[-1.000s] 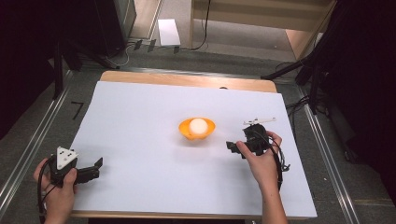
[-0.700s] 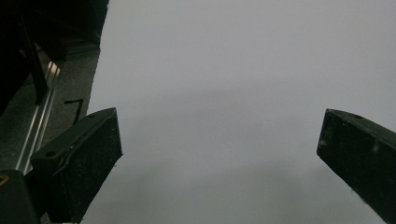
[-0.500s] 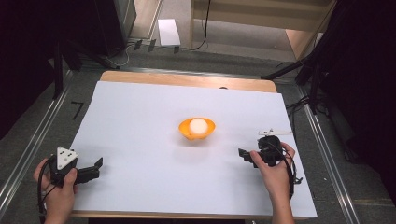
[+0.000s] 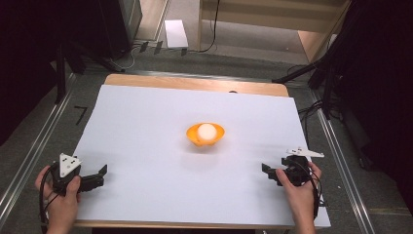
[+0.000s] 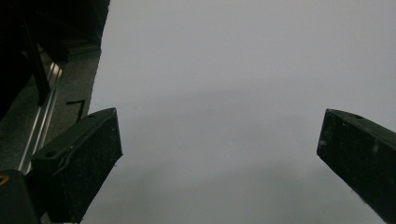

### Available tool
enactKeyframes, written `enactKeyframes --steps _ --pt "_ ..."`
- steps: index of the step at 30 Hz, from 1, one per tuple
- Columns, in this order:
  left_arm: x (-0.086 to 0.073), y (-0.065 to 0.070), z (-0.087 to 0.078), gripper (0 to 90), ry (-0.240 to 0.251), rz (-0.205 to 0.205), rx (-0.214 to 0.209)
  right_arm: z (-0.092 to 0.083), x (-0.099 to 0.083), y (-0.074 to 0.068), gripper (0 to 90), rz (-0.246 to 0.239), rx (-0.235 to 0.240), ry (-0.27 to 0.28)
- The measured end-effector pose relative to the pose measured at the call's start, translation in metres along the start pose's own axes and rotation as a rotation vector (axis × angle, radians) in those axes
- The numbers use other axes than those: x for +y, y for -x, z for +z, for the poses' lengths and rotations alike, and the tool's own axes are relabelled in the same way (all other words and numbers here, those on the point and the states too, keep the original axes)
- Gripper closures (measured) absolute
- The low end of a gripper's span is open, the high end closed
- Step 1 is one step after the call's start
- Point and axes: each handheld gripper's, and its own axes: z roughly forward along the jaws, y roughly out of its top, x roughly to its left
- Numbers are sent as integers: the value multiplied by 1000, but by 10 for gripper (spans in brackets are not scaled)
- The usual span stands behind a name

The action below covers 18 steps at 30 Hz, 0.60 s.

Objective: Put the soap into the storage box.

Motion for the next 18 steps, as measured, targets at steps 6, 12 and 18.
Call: enactKeyframes --steps 6,12,18 --pt "0 1 0 3 0 8 6 -10 -14 11 133 13 -8 31" --pt "0 1 0 3 0 8 5 -21 -27 24 127 32 -6 69" --pt "0 1 0 3 1 7 5 -32 -42 39 127 61 -17 90"
